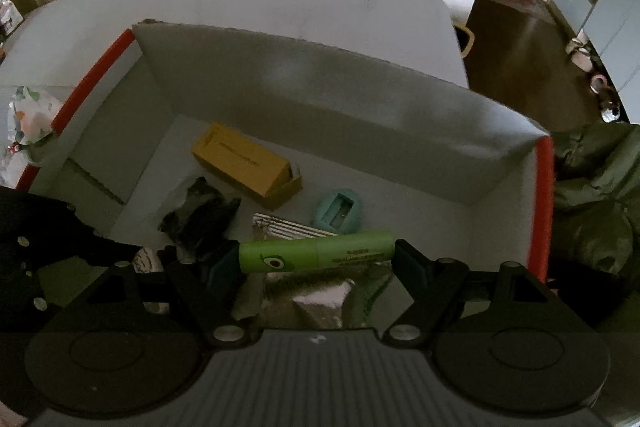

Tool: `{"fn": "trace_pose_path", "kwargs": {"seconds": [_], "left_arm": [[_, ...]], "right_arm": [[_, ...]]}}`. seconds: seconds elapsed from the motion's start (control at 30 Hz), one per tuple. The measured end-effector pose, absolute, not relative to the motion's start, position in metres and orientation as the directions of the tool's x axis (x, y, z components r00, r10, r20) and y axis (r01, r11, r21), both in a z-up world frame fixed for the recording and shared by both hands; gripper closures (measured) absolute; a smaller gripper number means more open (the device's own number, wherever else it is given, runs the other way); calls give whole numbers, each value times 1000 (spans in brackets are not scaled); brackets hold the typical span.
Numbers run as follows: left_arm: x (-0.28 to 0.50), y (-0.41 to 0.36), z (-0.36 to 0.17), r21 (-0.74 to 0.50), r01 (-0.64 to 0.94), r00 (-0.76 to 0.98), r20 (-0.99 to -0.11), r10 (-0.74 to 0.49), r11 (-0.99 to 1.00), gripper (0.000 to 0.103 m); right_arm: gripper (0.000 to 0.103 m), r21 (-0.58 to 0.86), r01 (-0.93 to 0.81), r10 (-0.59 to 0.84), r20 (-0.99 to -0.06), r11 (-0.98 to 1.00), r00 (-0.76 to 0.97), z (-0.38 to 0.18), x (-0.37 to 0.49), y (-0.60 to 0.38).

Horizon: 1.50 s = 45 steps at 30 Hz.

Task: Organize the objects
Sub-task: 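Release the plush keychain with the left tool while the right tool releases the marker in the box, then withdraw both tools from the shoebox toward the remaining items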

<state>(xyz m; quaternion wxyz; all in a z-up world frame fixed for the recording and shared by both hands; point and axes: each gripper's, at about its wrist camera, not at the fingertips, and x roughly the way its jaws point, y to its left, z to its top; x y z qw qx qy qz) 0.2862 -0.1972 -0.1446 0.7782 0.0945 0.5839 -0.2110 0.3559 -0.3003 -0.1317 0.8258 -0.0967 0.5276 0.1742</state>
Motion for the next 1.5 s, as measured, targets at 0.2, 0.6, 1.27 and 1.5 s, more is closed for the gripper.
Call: {"fn": "trace_pose_path", "kwargs": {"seconds": [0.2,0.6,1.27,1.5], "left_arm": [[279,-194,-131,-136,428,256,-930,-264,894,44],[255,-182,-99,-118,432,391,-869,-304,894,38],[207,-122,-32,-148,375,576,-736,-355,915,19],[195,-91,-15,-131,372,619,-702,-351,919,11]], "right_arm": [[21,62,-391,232,-885,918,405,-124,342,-309],[21,161,-387,348,-805,908,481,-85,307,-324],[18,234,-408,450,-675,882,585,-32,246,-326],[16,217,-430,464,-620,876,632,-17,217,-302]]}}
